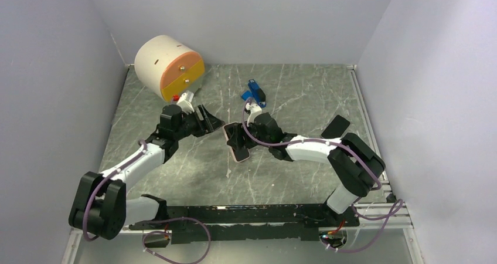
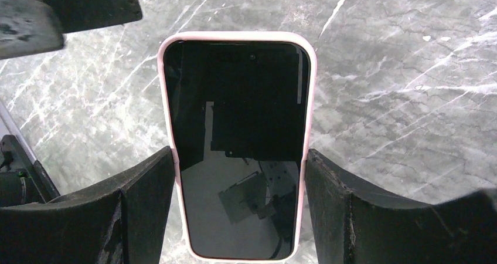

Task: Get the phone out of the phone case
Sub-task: Pick up the phone at the center of the board, then remove the phone case from the phone.

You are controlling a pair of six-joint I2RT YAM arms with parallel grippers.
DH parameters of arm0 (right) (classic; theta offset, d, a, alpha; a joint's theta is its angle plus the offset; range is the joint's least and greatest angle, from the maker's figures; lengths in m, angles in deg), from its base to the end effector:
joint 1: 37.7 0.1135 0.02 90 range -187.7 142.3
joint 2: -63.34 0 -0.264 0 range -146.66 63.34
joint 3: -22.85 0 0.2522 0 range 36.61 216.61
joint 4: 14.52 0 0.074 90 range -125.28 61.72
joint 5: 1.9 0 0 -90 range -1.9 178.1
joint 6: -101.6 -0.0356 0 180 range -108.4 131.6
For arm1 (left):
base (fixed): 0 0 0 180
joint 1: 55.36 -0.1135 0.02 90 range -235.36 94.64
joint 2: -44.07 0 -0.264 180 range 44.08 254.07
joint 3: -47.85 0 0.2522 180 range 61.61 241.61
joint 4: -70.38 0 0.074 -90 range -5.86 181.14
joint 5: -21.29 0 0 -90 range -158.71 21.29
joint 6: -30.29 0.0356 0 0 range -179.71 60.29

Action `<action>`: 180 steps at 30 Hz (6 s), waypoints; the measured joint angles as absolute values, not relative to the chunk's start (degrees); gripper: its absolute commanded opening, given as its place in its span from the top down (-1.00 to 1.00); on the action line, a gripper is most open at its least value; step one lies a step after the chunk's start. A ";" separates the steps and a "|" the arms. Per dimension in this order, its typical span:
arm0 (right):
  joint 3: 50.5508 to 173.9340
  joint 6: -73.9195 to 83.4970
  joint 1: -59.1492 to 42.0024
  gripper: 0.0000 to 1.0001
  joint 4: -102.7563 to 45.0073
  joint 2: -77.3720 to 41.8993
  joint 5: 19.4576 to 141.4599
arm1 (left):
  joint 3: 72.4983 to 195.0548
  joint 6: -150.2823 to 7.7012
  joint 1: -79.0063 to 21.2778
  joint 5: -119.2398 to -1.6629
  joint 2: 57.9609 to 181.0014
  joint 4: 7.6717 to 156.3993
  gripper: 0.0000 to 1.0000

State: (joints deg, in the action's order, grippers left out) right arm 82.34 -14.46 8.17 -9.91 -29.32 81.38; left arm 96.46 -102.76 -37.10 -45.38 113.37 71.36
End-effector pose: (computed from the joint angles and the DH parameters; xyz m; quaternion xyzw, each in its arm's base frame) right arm 0.2333 0.2465 0.1870 -0.1771 0.8403 0.3403 0.3832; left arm 0.2442 -0.0954 0.2320 -0.0630 0.8158 -0.4243 0.3878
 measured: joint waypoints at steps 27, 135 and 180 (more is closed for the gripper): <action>83.52 -7.14 10.42 0.78 -4.07 -29.32 79.24 | 95.13 -106.39 -36.38 -33.91 123.16 62.56 0.52; 77.38 -14.07 -0.64 1.00 26.09 -20.86 42.95 | 92.26 -136.79 -41.60 -44.03 99.60 47.93 0.95; 92.97 26.59 -0.31 0.04 -20.07 -15.79 25.60 | 116.92 -100.42 -49.56 0.10 109.59 79.17 0.95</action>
